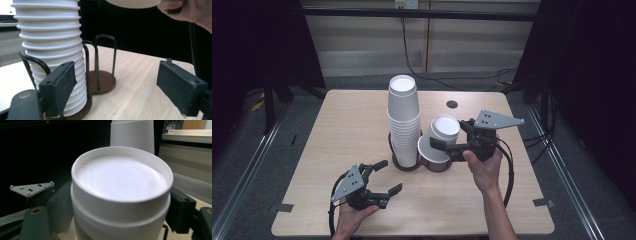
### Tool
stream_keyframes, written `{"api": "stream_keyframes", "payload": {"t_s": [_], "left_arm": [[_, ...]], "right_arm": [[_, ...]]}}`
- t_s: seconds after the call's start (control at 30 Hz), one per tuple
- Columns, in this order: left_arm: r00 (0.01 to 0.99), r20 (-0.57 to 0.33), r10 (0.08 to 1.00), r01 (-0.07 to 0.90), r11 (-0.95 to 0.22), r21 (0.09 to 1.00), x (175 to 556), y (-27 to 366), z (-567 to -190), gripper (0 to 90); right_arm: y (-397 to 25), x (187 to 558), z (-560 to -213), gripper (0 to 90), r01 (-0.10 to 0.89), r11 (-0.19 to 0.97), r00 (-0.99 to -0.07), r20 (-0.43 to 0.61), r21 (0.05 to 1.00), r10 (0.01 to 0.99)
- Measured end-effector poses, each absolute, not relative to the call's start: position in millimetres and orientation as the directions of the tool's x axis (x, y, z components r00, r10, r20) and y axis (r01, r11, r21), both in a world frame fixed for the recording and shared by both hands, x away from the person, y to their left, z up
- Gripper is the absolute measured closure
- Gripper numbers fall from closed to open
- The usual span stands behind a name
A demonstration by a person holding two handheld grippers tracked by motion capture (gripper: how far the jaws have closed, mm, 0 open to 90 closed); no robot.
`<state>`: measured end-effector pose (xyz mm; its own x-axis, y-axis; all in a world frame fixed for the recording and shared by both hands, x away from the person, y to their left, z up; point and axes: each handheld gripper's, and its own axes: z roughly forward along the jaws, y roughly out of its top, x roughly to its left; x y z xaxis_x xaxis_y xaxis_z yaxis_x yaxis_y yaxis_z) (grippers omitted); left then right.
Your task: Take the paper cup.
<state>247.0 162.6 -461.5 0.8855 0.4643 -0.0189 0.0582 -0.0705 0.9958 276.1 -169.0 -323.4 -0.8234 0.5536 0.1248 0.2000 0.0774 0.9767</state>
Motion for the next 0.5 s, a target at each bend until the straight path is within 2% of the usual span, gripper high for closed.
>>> {"api": "stream_keyframes", "payload": {"t_s": [0.5], "left_arm": [[0.914,-0.017,0.405,0.053,-0.078,0.996,247,151,-455,16.0]], "right_arm": [[-158,265,-356,22.0,0.228,0.071,-0.837,0.158,0.971,0.524]]}}
